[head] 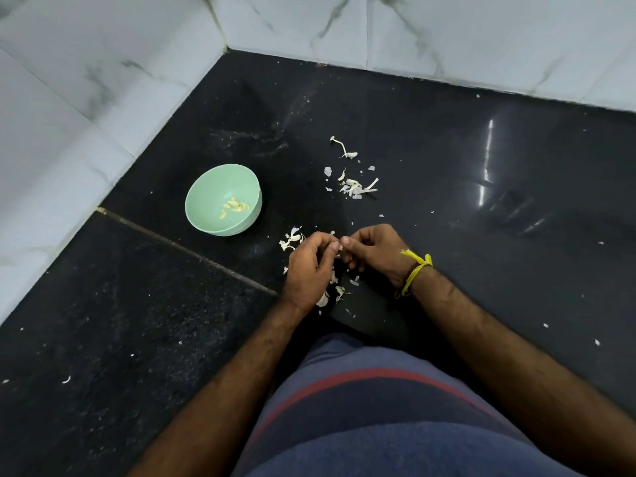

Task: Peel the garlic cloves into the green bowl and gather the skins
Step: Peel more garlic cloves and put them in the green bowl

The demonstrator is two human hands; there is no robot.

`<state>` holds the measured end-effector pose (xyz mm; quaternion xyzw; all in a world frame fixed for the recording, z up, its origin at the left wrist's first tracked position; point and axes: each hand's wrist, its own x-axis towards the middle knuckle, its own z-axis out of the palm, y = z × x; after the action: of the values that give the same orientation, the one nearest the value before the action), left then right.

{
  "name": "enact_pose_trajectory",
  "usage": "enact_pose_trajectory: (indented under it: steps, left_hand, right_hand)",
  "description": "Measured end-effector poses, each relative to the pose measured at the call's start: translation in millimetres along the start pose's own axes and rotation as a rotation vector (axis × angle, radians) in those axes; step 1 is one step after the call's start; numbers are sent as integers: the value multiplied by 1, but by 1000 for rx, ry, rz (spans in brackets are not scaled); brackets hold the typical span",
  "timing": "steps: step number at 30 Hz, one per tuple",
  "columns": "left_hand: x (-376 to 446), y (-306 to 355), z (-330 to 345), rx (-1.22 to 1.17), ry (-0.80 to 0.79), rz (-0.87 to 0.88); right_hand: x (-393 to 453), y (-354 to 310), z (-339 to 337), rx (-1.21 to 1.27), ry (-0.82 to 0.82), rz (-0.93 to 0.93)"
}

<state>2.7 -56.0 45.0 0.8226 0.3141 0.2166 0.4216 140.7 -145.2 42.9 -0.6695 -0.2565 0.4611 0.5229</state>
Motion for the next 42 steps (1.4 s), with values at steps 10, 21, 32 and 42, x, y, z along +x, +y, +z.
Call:
enact_pose_trajectory:
  steps: [10, 21, 32, 42]
  left_hand:
    - [3, 8, 10, -180, 85, -366]
    - [2, 22, 5, -272, 38, -505]
    - [1, 22, -2, -164, 42, -453]
    - [-1, 24, -3, 88, 29, -322]
  right_hand:
    - [-5, -4, 16, 226, 163, -143]
    - [0, 4, 11, -631, 351, -746]
    - [-5, 4, 23, -143, 221, -406]
    - [-10, 3, 23, 209, 120, -179]
